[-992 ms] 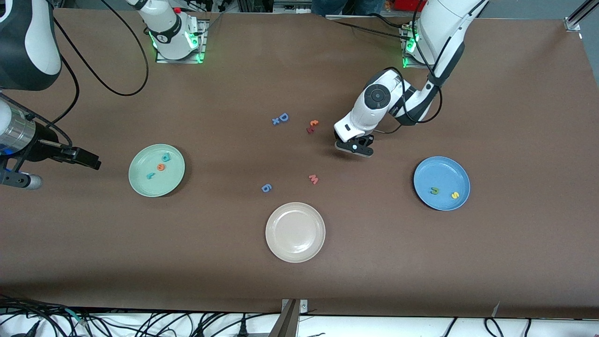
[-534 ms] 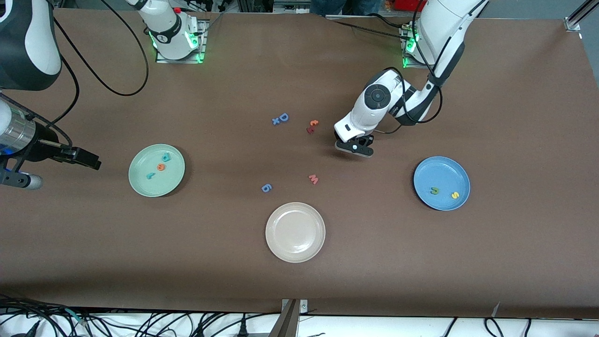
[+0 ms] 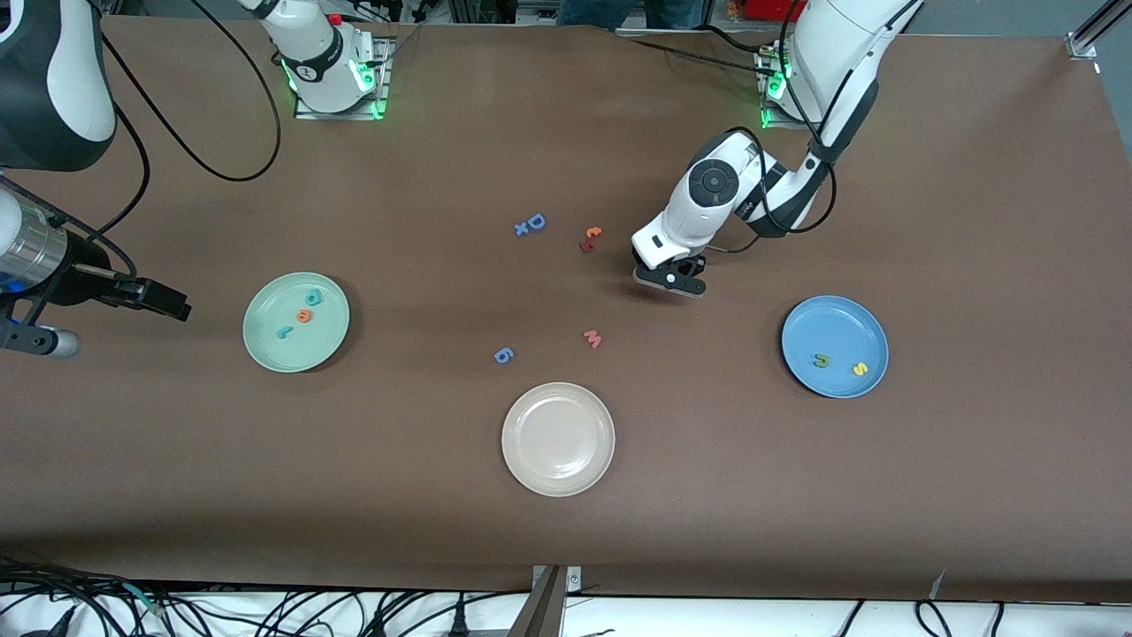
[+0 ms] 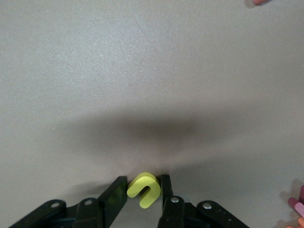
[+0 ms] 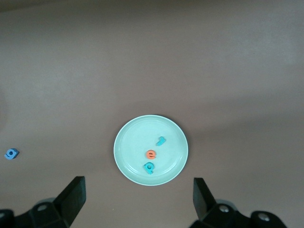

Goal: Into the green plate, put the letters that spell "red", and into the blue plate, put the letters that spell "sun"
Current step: 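Lift the yellow u and carry it to the blue plate with the left gripper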

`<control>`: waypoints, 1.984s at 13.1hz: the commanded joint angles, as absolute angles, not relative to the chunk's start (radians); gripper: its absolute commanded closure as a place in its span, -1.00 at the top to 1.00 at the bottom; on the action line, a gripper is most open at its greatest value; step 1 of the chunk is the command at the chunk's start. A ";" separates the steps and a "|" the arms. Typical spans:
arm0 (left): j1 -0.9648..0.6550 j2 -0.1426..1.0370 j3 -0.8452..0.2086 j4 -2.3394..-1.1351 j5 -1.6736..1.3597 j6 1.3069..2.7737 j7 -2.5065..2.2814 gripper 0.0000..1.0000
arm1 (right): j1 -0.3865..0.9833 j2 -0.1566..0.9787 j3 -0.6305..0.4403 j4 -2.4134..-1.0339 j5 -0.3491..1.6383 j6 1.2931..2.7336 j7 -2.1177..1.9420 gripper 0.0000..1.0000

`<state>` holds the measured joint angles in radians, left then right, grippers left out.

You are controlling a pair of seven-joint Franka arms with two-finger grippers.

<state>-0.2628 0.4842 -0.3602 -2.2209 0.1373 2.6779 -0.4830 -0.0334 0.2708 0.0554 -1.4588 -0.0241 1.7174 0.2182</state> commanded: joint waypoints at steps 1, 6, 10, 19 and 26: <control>-0.264 0.497 -0.359 -2.210 0.175 2.683 -0.499 -0.30 | -0.049 0.262 0.071 -1.473 -0.032 1.729 0.204 0.99; -0.264 0.497 -0.357 -2.210 0.175 2.683 -0.499 -0.41 | -0.049 0.262 0.071 -1.473 -0.031 1.729 0.204 0.99; -0.262 0.497 -0.353 -2.204 0.176 2.683 -0.497 -0.49 | -0.048 0.262 0.071 -1.473 -0.031 1.729 0.204 0.99; -0.261 0.489 -0.345 -2.189 0.176 2.671 -0.494 -0.57 | -0.051 0.262 0.071 -1.473 -0.031 1.729 0.204 0.99; -0.252 0.476 -0.321 -2.152 0.176 2.623 -0.465 -0.57 | -0.051 0.262 0.071 -1.473 -0.031 1.729 0.204 0.99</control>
<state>-0.2614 0.4836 -0.3251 -2.1840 0.1373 2.6668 -0.4747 -0.0348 0.2708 0.0554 -1.4589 -0.0241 1.7174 0.2182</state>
